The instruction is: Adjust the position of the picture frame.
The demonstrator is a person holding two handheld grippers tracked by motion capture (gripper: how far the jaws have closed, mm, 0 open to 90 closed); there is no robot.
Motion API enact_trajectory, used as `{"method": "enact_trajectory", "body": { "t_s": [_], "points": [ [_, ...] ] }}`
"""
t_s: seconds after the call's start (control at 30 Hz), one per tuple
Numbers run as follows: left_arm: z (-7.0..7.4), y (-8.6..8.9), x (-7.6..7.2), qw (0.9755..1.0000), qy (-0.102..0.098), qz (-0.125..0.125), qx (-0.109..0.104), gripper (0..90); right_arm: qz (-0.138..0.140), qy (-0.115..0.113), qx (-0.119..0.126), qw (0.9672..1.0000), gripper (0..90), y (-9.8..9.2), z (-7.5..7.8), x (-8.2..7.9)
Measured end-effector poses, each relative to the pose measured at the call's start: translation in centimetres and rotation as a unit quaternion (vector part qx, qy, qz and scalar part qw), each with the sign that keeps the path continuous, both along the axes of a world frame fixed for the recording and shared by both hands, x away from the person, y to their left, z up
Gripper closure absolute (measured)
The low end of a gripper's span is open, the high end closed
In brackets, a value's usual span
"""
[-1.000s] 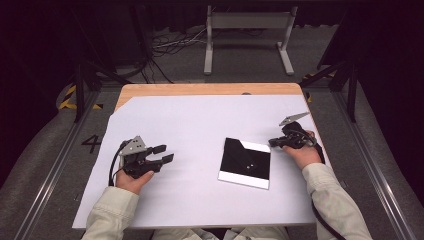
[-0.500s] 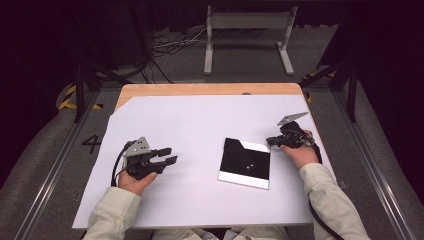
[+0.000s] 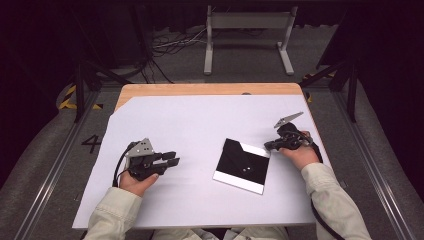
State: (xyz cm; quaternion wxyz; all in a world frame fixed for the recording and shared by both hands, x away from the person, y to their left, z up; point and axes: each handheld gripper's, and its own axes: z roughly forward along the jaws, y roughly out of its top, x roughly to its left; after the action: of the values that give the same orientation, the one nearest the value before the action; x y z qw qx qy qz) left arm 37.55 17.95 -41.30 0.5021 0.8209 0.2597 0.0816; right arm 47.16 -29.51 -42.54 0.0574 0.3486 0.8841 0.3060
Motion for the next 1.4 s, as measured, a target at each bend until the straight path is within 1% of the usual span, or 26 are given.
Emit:
{"method": "enact_trajectory", "body": {
  "t_s": [0.07, 0.13, 0.17, 0.3, 0.33, 0.37, 0.4, 0.43, 0.6, 0.67, 0.87, 1.03, 1.17, 1.27, 1.33, 1.4],
  "points": [
    [0.0, -0.1, 0.0, 1.0000, 0.002, -0.001, 0.001, 69.6, 0.000, 0.003, -0.001, 1.0000, 90.0, 0.0, 0.0, -0.2],
    [-0.1, -0.2, 0.0, 1.0000, -0.001, -0.001, 0.006, 70.0, 0.003, 0.004, -0.006, 1.0000, 90.0, 0.2, 0.1, -0.7],
    [-0.1, -0.2, -0.1, 1.0000, 0.001, -0.004, 0.005, 70.7, 0.004, 0.005, -0.009, 0.9999, 90.0, 0.2, 0.1, -0.9],
    [0.0, -0.5, -0.2, 0.9999, 0.002, -0.012, 0.008, 76.2, 0.011, 0.005, -0.017, 0.9998, 90.0, 0.5, 0.2, -2.1],
    [0.0, -0.5, -0.2, 0.9999, 0.002, -0.012, 0.008, 79.0, 0.011, 0.005, -0.017, 0.9998, 90.0, 0.5, 0.2, -2.1],
    [0.0, -0.6, -0.2, 0.9999, 0.002, -0.014, 0.009, 79.0, 0.010, 0.004, -0.018, 0.9998, 90.0, 0.5, 0.2, -2.4],
    [-0.1, -0.7, -0.3, 0.9998, 0.002, -0.015, 0.011, 82.4, 0.010, 0.004, -0.016, 0.9998, 90.0, 0.5, 0.2, -2.8],
    [-0.1, -1.0, -0.4, 0.9996, 0.001, -0.020, 0.019, 83.7, 0.011, 0.003, -0.014, 0.9998, 90.0, 0.5, 0.1, -3.0],
    [-0.1, -1.3, -0.5, 0.9993, 0.001, -0.029, 0.022, 89.1, 0.007, 0.003, -0.007, 0.9999, 90.0, 0.5, 0.0, -3.8],
    [-0.1, -1.3, -0.5, 0.9993, 0.002, -0.030, 0.022, 89.6, 0.006, 0.002, -0.005, 1.0000, 90.0, 0.6, 0.0, -4.0],
    [-0.2, -1.6, -0.6, 0.9989, 0.007, -0.039, 0.027, 89.9, 0.007, 0.001, 0.003, 1.0000, 90.0, 0.8, -0.2, -5.3],
    [-0.2, -1.9, -0.7, 0.9982, 0.005, -0.048, 0.035, 90.0, 0.024, 0.002, -0.007, 0.9997, 90.0, 1.6, -0.1, -6.4],
    [-0.3, -2.0, -0.6, 0.9980, 0.006, -0.052, 0.036, 90.0, 0.043, 0.008, -0.016, 0.9989, 90.0, 2.3, 0.0, -7.1],
    [-0.4, -2.2, -0.7, 0.9976, 0.009, -0.057, 0.037, 90.0, 0.052, 0.013, -0.025, 0.9983, 90.0, 2.8, 0.1, -7.5],
    [-0.5, -2.4, -0.7, 0.9973, 0.012, -0.059, 0.041, 90.0, 0.058, 0.017, -0.025, 0.9978, 90.0, 2.9, 0.1, -7.6],
    [-0.7, -2.7, -0.7, 0.9966, 0.015, -0.066, 0.047, 90.0, 0.061, 0.019, -0.022, 0.9977, 90.0, 2.9, 0.2, -7.6]
  ]
}}
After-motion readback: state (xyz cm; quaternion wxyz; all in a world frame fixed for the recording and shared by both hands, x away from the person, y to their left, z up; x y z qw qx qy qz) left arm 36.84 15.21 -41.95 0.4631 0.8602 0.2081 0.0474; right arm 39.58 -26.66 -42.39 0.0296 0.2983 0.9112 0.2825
